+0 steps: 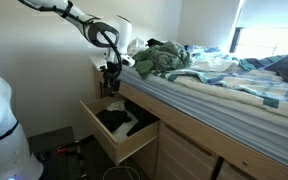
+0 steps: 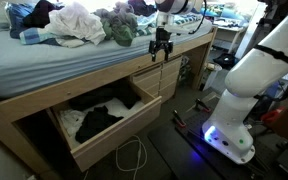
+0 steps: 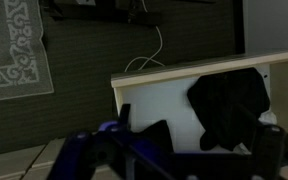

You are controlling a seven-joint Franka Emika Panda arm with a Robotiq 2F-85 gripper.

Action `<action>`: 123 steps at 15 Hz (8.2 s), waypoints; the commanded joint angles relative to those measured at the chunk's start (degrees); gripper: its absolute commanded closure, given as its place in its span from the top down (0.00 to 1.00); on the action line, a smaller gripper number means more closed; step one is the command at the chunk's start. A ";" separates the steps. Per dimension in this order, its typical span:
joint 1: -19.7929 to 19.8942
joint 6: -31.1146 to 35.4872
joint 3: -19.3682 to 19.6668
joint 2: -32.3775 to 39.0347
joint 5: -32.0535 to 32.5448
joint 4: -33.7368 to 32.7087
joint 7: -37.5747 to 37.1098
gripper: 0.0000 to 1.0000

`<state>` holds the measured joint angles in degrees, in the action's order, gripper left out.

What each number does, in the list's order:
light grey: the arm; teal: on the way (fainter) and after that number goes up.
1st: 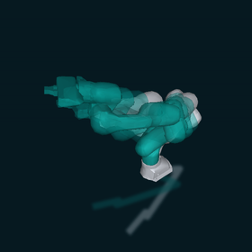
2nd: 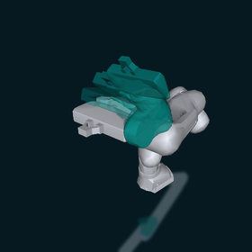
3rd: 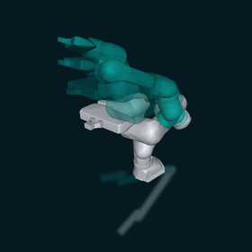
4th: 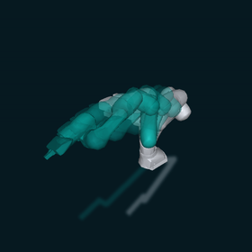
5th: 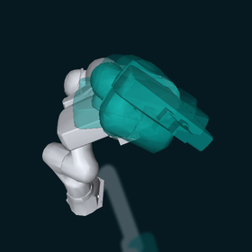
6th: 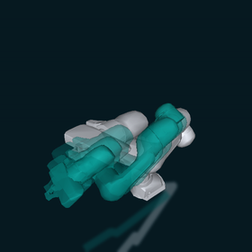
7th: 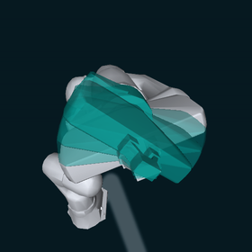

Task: Move the object from the drawer and put it on the bed

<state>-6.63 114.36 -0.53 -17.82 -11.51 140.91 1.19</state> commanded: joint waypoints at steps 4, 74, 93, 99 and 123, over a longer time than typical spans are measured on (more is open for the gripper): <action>-2.91 3.72 -5.49 7.02 0.20 -1.37 3.16 1.00; -28.93 35.70 -9.43 62.57 11.20 -34.94 -22.22 1.00; -41.43 41.10 3.08 71.02 12.89 -40.27 -33.05 1.00; -42.27 39.95 3.32 75.83 12.83 -46.50 -32.50 1.00; -40.98 33.23 2.91 85.21 12.91 -57.89 -31.87 0.16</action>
<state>-47.99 149.32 2.62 67.36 1.52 84.15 -31.65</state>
